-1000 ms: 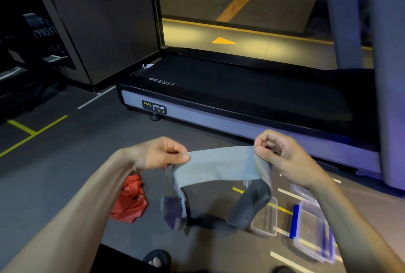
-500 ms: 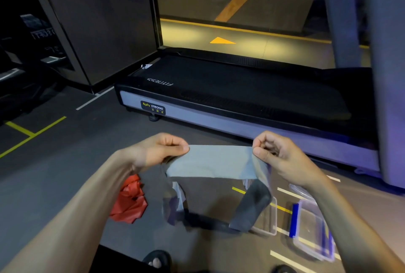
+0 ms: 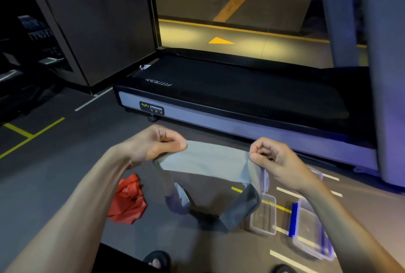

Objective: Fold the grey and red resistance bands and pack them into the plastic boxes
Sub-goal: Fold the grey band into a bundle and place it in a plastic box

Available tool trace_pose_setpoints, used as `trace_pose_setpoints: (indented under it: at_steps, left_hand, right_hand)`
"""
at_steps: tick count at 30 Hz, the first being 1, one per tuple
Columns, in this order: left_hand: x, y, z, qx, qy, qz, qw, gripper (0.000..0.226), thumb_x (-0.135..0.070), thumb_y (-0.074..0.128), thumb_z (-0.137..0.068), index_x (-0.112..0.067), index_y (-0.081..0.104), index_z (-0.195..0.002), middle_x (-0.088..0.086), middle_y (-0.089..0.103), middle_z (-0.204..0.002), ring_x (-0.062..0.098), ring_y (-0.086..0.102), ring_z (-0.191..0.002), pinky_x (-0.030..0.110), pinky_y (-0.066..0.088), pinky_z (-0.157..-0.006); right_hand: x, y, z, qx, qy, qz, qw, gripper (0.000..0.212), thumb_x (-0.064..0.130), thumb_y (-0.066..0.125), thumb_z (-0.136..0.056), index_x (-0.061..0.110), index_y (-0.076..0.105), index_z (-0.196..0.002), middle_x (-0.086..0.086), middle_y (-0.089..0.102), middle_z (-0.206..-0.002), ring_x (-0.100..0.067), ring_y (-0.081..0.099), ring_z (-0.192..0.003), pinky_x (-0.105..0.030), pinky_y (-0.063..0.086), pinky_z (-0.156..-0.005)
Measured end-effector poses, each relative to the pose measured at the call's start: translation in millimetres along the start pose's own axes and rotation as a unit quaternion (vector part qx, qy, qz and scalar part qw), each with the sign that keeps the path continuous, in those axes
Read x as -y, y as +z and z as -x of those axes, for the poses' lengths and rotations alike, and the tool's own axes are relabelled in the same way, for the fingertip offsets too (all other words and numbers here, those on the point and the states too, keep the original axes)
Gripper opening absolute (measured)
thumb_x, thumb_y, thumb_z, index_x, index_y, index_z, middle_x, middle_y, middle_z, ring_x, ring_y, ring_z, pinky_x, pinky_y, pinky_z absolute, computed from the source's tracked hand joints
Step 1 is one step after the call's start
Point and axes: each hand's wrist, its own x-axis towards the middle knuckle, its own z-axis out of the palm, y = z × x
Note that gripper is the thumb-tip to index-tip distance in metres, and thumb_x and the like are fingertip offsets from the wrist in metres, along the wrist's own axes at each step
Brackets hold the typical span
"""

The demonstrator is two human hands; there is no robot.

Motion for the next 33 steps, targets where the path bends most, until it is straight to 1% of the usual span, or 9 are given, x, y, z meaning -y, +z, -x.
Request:
trace_pose_setpoints:
  at_steps: [6,11,15,18,21,24,26,30,33]
  left_hand:
    - [1.2,1.1,0.2,-0.013,-0.019,-0.014,1.0,0.021,-0.019,0.074,-0.087,-0.003,0.079,-0.099,0.023,0.076,-0.1,0.024,0.065,-0.085,0.033,0.049,-0.079]
    - [2.1,1.4,-0.1,-0.016,-0.013,-0.016,1.0,0.021,-0.017,0.076,-0.084,-0.003,0.079,-0.1,0.021,0.077,-0.097,0.022,0.068,-0.083,0.024,0.056,-0.072]
    - [4.4,0.8,-2.5,-0.022,-0.007,-0.008,1.0,0.022,-0.022,0.08,-0.077,-0.01,0.082,-0.095,0.019,0.078,-0.096,0.021,0.07,-0.084,0.027,0.057,-0.077]
    - [1.7,3.1,-1.8,-0.011,0.003,0.001,1.0,0.018,-0.02,0.076,-0.083,-0.008,0.08,-0.096,0.016,0.078,-0.097,0.018,0.071,-0.084,0.024,0.057,-0.077]
    - [-1.4,7.4,-2.1,0.012,0.008,0.032,0.999,0.015,-0.015,0.068,-0.091,-0.003,0.077,-0.095,0.007,0.077,-0.083,0.011,0.068,-0.073,0.018,0.053,-0.066]
    - [-5.7,13.5,-3.6,0.037,0.001,0.088,0.995,0.015,-0.013,0.064,-0.093,-0.005,0.076,-0.093,0.006,0.073,-0.079,0.01,0.066,-0.067,0.017,0.051,-0.059]
    - [-7.6,19.2,-6.3,0.048,-0.006,0.075,0.996,0.014,-0.01,0.061,-0.097,-0.003,0.074,-0.094,0.003,0.071,-0.076,0.008,0.065,-0.065,0.015,0.049,-0.058]
    - [-5.5,30.2,-13.9,0.06,-0.027,0.007,0.998,0.013,-0.012,0.064,-0.098,-0.004,0.074,-0.096,0.002,0.071,-0.081,0.006,0.061,-0.071,0.016,0.046,-0.065]
    - [-1.9,37.8,-18.8,0.068,-0.033,0.0,0.997,0.011,-0.011,0.066,-0.097,-0.008,0.075,-0.093,0.002,0.071,-0.084,0.006,0.061,-0.074,0.017,0.047,-0.069]
  right_hand:
    - [-1.6,-0.6,2.1,-0.008,-0.002,0.002,1.0,0.005,0.009,0.065,-0.098,0.008,0.063,-0.094,-0.014,0.063,-0.082,-0.022,0.056,-0.071,-0.027,0.046,-0.071]
    - [-2.5,-0.9,3.1,-0.008,0.001,0.012,1.0,0.005,0.009,0.065,-0.098,0.011,0.064,-0.094,-0.007,0.065,-0.084,-0.014,0.06,-0.075,-0.023,0.048,-0.073]
    - [-2.9,-1.7,3.9,-0.011,0.005,0.015,1.0,0.004,0.009,0.065,-0.098,0.011,0.064,-0.095,-0.009,0.066,-0.085,-0.025,0.062,-0.078,-0.026,0.049,-0.074]
    - [-4.8,-0.4,4.3,-0.007,0.015,0.01,1.0,0.004,0.011,0.064,-0.099,0.012,0.064,-0.095,-0.011,0.065,-0.083,-0.032,0.06,-0.076,-0.03,0.049,-0.071]
    - [-6.9,1.7,6.1,0.004,0.021,0.012,1.0,0.006,0.013,0.062,-0.1,0.016,0.063,-0.095,-0.007,0.065,-0.085,-0.025,0.061,-0.078,-0.03,0.049,-0.075]
    - [-2.5,5.3,8.2,0.02,0.024,-0.018,0.999,0.005,0.013,0.059,-0.101,0.011,0.061,-0.097,0.006,0.072,-0.11,-0.015,0.067,-0.095,-0.033,0.054,-0.084]
    - [4.9,7.9,7.9,0.021,0.014,-0.045,0.999,0.009,0.014,0.059,-0.101,0.005,0.06,-0.099,0.003,0.071,-0.122,-0.014,0.069,-0.108,-0.031,0.053,-0.092]
    - [28.5,18.2,4.9,0.022,-0.033,-0.063,0.997,0.013,0.018,0.058,-0.102,0.006,0.058,-0.096,-0.013,0.069,-0.085,-0.017,0.062,-0.077,-0.032,0.048,-0.074]
    - [41.4,30.9,3.1,0.035,-0.052,-0.08,0.995,0.012,0.015,0.059,-0.102,0.004,0.059,-0.096,-0.014,0.066,-0.08,-0.027,0.059,-0.072,-0.039,0.047,-0.071]
